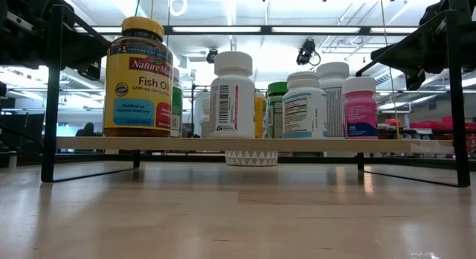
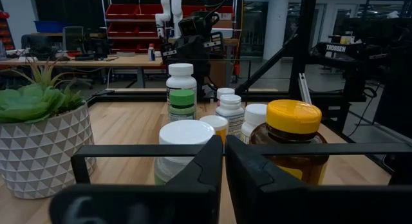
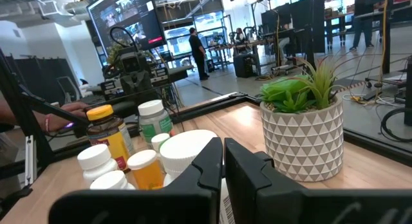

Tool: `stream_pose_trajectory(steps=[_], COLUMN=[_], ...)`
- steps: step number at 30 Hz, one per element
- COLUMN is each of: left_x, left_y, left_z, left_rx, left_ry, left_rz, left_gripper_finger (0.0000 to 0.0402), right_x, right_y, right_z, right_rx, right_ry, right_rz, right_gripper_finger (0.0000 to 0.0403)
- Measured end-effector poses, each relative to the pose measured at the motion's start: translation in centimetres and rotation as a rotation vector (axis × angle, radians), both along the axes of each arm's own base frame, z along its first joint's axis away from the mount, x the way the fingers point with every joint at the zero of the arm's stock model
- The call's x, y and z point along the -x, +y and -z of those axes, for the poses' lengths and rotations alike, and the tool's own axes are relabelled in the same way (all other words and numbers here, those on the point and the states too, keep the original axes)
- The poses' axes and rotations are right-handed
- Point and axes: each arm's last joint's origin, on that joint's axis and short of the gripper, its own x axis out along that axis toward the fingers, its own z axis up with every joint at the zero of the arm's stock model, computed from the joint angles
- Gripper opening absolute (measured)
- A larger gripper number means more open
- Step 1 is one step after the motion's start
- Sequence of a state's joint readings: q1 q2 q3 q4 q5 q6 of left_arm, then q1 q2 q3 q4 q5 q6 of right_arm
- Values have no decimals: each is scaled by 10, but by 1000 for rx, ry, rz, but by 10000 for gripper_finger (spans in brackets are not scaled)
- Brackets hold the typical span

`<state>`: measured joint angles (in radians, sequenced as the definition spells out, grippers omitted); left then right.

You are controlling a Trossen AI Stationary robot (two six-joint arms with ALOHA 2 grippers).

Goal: Pick and place medicine bottles onto shelf by color
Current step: Return to Home Position

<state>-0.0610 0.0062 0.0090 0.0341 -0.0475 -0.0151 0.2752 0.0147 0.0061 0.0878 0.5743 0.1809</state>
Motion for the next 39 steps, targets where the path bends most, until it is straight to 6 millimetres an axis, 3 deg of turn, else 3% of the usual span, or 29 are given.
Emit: stream_pose_trajectory(steps=[29,39], left_x=[0,0], left_y=[0,0], left_z=[0,0], left_rx=[0,0], left_ry=[0,0], left_rz=[0,0], left_gripper_finger=[36,23], right_x=[0,0], right_y=[0,0], right_z=[0,0], right_rx=[0,0], right_ry=[0,0], right_rz=[0,0], right_gripper_finger=[23,23])
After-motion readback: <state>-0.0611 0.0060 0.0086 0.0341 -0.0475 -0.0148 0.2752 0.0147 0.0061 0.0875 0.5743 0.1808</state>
